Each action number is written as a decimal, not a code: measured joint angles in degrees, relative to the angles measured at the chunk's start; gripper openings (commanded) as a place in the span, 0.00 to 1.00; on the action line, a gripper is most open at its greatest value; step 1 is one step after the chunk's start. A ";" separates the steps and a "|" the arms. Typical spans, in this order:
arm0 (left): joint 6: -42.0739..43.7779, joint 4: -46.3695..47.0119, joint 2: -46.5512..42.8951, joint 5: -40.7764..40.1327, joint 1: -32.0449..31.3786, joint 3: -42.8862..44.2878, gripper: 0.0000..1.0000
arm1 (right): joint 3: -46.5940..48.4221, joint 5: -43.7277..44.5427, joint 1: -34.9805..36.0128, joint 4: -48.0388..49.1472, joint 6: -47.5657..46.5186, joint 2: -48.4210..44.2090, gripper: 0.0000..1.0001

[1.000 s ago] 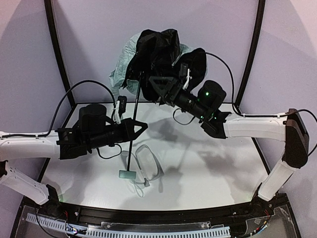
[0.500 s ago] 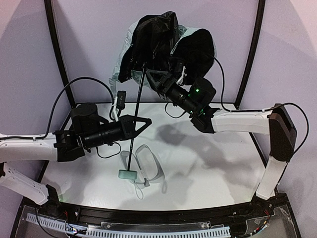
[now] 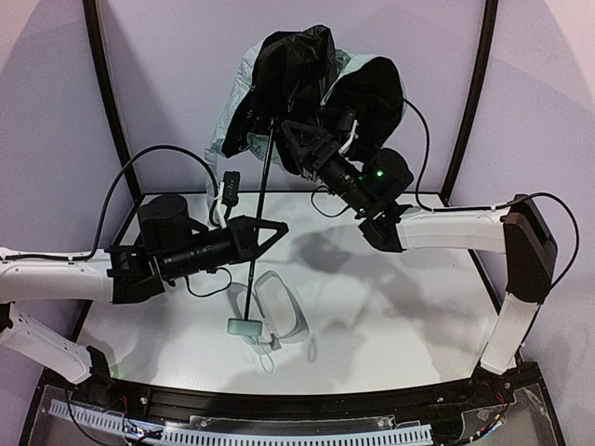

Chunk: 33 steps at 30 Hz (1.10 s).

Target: Open the umbrella

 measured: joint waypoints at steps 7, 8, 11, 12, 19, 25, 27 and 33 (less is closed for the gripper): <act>0.96 4.12 0.54 2.47 -0.33 -0.62 0.01 | -0.36 -1.10 -0.05 -0.15 -0.26 -0.07 0.68; 1.33 4.66 0.58 2.86 -0.50 -0.67 0.01 | -0.36 -1.38 -0.05 -0.13 -0.41 -0.07 0.67; 1.80 5.64 0.60 3.43 -0.66 -0.72 0.01 | -0.36 -2.25 -0.05 0.64 -0.72 -0.09 0.67; 1.92 5.91 0.66 3.58 -0.68 -0.72 0.01 | -0.36 -2.62 -0.05 0.86 -0.82 -0.12 0.67; 2.19 7.12 1.79 3.94 -0.83 -0.72 0.01 | -0.66 -3.84 -0.07 1.90 -0.95 -0.50 0.67; 2.15 7.33 2.86 3.95 -0.91 -0.72 0.01 | -1.13 -3.83 -0.12 1.35 -2.58 -3.15 0.67; 2.14 7.34 3.11 3.92 -0.91 -0.72 0.01 | -1.13 -3.60 -0.17 -0.15 -3.34 -4.52 0.66; 2.13 7.72 3.52 3.87 -0.91 -0.70 0.01 | -1.13 -2.45 -0.41 -3.10 -4.33 -6.39 0.66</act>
